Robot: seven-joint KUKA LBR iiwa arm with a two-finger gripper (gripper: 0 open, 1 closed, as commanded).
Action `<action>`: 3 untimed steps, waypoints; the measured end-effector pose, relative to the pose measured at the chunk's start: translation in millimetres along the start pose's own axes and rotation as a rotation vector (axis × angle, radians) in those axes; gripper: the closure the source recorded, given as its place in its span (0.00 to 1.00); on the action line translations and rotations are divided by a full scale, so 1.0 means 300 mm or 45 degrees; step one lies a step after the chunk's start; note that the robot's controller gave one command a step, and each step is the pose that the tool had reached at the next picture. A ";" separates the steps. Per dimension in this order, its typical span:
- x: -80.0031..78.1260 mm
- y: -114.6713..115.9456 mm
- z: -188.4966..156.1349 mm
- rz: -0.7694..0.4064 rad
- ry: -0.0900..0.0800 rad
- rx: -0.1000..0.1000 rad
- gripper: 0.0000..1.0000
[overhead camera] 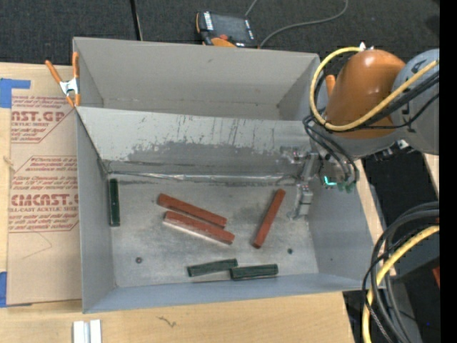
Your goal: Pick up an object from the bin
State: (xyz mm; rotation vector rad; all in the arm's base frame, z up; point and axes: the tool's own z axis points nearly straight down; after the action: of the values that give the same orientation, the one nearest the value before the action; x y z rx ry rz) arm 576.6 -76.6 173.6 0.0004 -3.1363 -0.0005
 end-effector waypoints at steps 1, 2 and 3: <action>0.007 -0.015 0.349 0.491 0.000 -0.002 0.00; 0.000 -0.013 0.339 0.489 -0.006 -0.003 1.00; -0.001 -0.016 0.342 0.489 -0.013 -0.001 0.00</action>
Offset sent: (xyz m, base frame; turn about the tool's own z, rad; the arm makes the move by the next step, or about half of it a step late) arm -0.0015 -0.0052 -0.1036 0.3857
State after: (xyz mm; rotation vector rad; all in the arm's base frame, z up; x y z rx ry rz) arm 576.5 -81.2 70.9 -0.6007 -3.0888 0.0004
